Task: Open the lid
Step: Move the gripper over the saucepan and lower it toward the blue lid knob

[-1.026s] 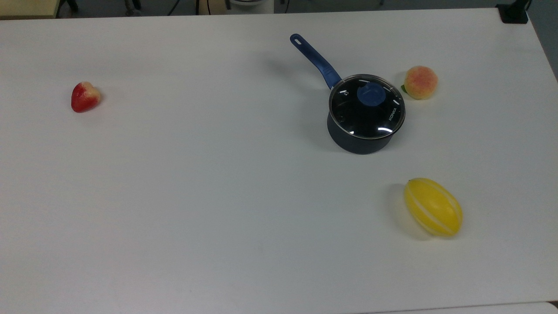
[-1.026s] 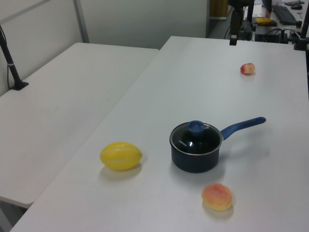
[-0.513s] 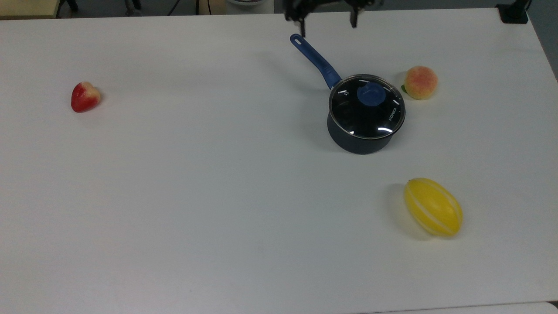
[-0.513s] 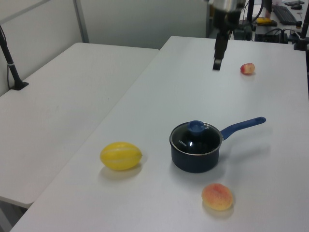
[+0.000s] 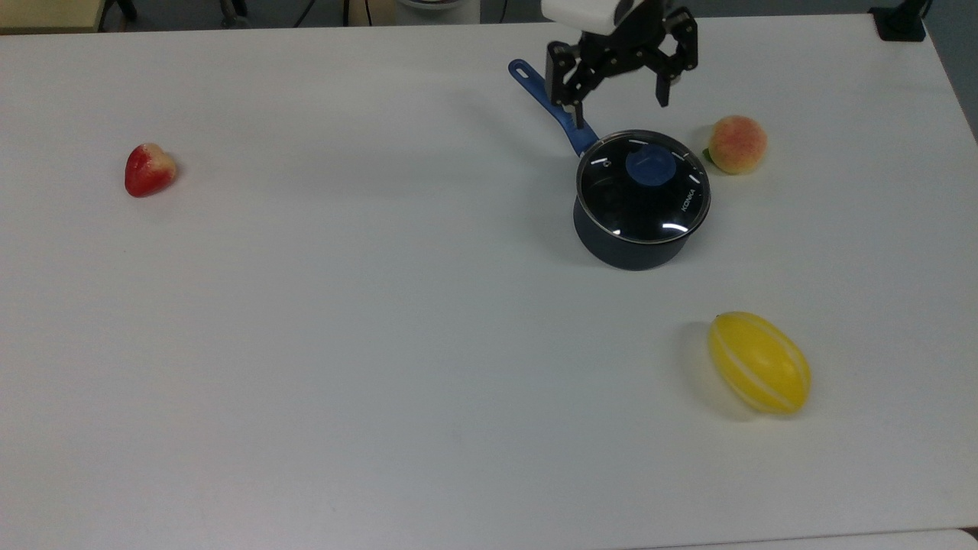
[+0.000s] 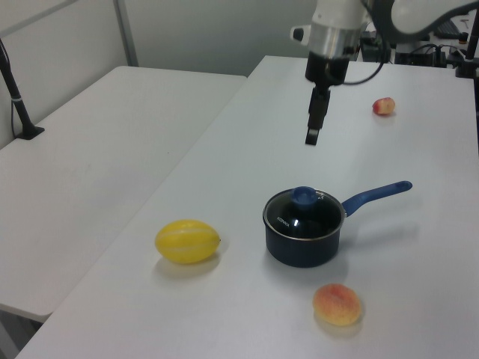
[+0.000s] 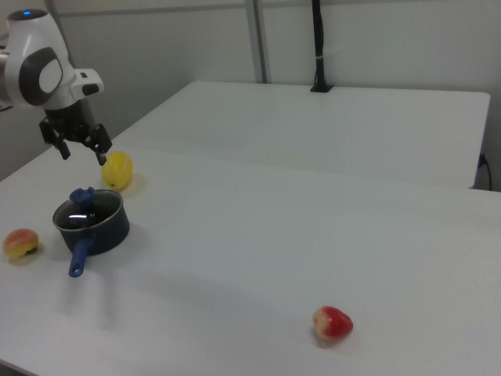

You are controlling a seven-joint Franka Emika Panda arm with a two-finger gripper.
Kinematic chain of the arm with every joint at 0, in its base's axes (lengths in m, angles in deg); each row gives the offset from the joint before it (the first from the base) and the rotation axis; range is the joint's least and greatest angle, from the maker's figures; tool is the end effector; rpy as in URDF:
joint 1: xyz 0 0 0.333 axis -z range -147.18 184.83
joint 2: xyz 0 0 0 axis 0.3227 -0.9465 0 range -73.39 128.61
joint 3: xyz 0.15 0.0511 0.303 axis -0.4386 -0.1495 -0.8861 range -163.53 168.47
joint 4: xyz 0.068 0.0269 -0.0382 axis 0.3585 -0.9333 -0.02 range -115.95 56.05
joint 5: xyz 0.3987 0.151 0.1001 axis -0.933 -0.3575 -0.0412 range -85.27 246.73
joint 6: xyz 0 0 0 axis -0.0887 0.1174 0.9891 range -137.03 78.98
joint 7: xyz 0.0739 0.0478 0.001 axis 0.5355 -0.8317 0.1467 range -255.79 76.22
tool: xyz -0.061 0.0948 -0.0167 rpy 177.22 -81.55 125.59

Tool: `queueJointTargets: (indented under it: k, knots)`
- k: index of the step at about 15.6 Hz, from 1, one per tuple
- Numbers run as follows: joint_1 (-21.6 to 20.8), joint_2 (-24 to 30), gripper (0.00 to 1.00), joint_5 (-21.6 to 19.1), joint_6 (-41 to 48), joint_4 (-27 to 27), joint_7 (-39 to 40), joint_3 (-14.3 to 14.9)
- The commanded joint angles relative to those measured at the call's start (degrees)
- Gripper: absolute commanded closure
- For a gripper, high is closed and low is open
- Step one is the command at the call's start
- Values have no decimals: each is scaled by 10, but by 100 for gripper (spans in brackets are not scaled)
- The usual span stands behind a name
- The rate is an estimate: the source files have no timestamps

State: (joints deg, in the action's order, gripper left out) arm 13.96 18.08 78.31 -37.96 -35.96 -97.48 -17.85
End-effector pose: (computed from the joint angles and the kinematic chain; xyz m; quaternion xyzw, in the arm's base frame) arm 0.6200 0.2785 0.5314 -0.9845 -0.1389 -0.0779 0.0733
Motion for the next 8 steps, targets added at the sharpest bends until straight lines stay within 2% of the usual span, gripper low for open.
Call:
queueJointTargets:
  k: [1,3,5,8]
  knots:
    - [-11,-7,0,9,-48,-30,-6,-18]
    - [-14,-20,0,19,-53,-33,-6,-24]
    - [-13,-27,3,41,-75,-43,-6,-41]
    - [-14,-29,4,66,-110,-68,-30,-43]
